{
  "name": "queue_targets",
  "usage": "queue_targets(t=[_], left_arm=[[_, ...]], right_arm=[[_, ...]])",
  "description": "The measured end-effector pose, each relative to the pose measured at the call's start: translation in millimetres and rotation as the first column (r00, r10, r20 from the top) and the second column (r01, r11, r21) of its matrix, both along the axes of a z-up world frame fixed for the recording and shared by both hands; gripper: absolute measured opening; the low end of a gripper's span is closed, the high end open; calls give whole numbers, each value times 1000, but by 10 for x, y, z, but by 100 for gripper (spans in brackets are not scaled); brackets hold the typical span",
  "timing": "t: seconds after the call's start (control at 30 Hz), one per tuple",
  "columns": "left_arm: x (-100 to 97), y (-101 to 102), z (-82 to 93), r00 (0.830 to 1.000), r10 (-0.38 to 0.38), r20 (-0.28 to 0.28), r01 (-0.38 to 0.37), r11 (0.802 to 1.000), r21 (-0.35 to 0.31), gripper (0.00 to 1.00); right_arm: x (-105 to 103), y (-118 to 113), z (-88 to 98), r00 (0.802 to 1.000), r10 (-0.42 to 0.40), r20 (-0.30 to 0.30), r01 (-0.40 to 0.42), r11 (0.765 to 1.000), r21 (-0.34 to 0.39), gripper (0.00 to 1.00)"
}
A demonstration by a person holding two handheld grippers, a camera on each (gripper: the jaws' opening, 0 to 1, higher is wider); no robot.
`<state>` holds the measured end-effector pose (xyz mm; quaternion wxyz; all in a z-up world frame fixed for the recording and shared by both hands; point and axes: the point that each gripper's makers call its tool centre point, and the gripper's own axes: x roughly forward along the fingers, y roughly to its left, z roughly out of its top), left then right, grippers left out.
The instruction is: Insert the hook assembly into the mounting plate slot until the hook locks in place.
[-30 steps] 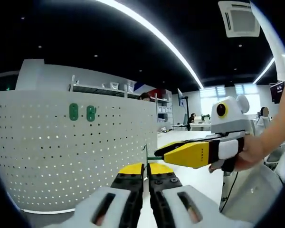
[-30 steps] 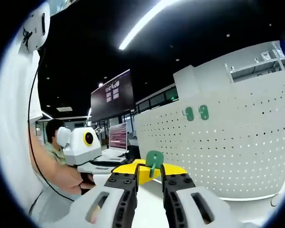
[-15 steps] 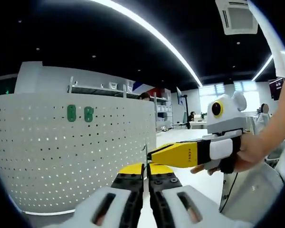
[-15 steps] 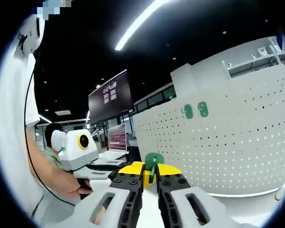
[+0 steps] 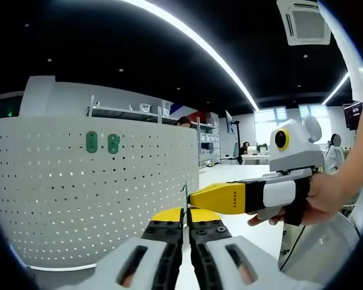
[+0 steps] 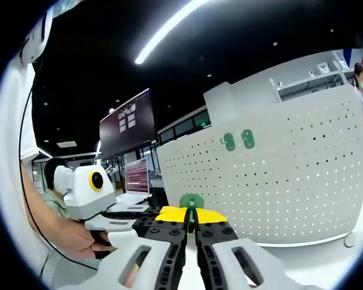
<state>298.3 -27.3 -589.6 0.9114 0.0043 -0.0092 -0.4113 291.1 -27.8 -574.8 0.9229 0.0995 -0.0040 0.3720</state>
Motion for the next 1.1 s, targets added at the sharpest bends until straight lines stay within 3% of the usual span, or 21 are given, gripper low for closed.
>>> queue_targets(t=[0.47, 0.77, 0.83, 1.0, 1.1], left_arm=[[5, -2, -3, 1000, -4, 2, 4, 1000, -3, 2], [15, -9, -70, 999, -10, -32, 10, 1000, 2, 6], [8, -10, -76, 1000, -10, -25, 10, 1000, 14, 11], [11, -49, -161, 998, -19, -55, 21, 999, 32, 39], [2, -61, -214, 998, -24, -50, 26, 998, 52, 49]], right_arm=[[14, -5, -7, 1000, 2, -30, -1, 1000, 19, 0], [13, 9, -56, 999, 7, -49, -7, 1000, 2, 0], [16, 4, -56, 999, 6, -51, -6, 1000, 1, 0], [36, -32, -60, 998, -1, -59, 1, 1000, 6, 0], [41, -46, -70, 998, -5, -62, 6, 1000, 6, 0]])
